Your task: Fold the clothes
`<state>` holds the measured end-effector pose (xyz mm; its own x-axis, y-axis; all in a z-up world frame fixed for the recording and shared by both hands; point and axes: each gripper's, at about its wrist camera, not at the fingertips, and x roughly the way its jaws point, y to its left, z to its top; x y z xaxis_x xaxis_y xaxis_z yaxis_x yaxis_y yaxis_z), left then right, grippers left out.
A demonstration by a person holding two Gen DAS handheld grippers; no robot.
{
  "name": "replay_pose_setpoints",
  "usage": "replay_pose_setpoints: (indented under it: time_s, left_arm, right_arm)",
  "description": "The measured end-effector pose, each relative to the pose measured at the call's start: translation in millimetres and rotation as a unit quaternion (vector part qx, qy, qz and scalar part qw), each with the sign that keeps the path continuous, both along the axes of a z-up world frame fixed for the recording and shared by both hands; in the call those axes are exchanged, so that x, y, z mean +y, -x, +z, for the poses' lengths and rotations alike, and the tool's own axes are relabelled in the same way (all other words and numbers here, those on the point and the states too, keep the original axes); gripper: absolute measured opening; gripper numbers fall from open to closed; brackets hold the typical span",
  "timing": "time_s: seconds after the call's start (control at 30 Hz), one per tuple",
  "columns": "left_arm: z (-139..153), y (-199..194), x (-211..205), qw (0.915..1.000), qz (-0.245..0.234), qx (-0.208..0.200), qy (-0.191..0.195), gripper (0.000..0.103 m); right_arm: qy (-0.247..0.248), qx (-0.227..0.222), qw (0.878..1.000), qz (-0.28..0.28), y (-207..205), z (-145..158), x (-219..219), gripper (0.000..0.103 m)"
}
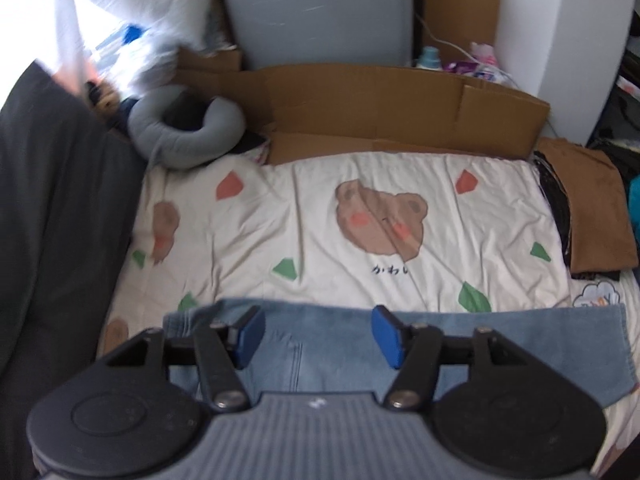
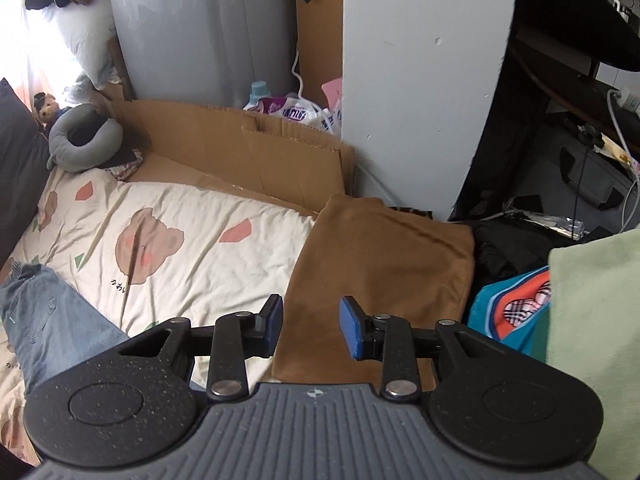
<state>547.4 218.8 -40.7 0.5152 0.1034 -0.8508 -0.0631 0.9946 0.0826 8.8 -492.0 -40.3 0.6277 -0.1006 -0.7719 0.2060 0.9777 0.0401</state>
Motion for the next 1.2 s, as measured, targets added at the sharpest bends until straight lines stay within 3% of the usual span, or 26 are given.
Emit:
replay_pose_setpoints:
  time_s: [0.13, 0.43, 0.57, 0.9, 1.2]
  left_arm:
    - [2.2, 23.7, 1.8, 0.9998, 0.019, 0.005, -0.005, 0.069]
    - [-14.6, 78.6, 2.2, 0.9969, 0.06, 0.051, -0.003, 0.069]
    - [-21.5, 90.4, -0.8, 0.9967, 0.058, 0.056, -0.002, 0.07]
    - [-58.2, 106.5, 3.0, 0.9942, 0.085, 0.066, 0.004, 0.071]
    - [-112.0, 112.8, 0.2, 0.9915, 0.105, 0.074, 0.021, 0.071]
  right_arm:
    - [-0.008, -0.006, 1.0, 0.001, 20.2, 0.2, -7.0, 0.039]
    - [-0.048, -0.001, 0.999, -0.002, 83.0, -31.0, -3.3, 0.041]
    - [-0.067, 0.006, 0.998, -0.012, 109.2, -50.9, 2.6, 0.055]
    - [-0.111, 0.042, 0.991, -0.067, 161.1, -131.1, 15.4, 0.055]
    - [-0.121, 0.081, 0.984, -0.103, 198.2, -210.4, 23.2, 0.055]
